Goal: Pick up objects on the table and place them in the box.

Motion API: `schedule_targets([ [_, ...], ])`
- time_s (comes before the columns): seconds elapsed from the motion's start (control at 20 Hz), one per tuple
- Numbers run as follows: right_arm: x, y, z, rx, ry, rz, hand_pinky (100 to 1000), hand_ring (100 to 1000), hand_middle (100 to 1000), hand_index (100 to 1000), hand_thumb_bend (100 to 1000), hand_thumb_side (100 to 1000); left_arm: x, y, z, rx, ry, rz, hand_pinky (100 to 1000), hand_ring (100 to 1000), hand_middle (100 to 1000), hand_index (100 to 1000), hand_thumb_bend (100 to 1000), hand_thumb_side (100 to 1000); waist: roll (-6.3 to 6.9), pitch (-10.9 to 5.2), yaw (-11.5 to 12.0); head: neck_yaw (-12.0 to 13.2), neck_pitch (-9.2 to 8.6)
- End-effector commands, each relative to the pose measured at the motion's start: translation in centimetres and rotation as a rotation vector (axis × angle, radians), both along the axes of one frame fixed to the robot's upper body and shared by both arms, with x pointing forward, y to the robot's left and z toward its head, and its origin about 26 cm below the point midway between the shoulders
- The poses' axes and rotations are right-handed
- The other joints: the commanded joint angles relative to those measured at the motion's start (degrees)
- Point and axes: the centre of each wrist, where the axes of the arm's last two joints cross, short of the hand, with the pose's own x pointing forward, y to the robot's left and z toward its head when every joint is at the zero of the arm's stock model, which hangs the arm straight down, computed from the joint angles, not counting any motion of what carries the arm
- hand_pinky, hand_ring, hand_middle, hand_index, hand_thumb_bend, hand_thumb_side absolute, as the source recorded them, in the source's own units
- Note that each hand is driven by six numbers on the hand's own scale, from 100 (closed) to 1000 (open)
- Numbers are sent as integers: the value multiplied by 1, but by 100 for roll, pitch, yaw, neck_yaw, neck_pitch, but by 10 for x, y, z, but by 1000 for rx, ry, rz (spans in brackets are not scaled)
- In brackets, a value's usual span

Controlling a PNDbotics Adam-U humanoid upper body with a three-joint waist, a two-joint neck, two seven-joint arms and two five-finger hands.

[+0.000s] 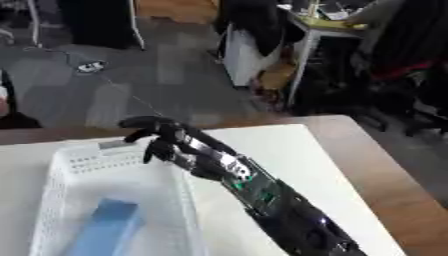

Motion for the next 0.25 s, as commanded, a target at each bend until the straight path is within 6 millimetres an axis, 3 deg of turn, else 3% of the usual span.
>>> schedule_targets([
  [0.05,-6,-25,9,80,-6,-46,476,794,890,938,100,1000,-3,3,5,9,-27,11,391,535,650,713,835,834,47,-105,-51,-40,-585],
  [0.25,-22,-54,10,220,15,-120,430,766,866,913,100,1000,-3,10,0,11,-17,39,390,533,645,709,834,833,79,-149,-162,-4,-1430],
])
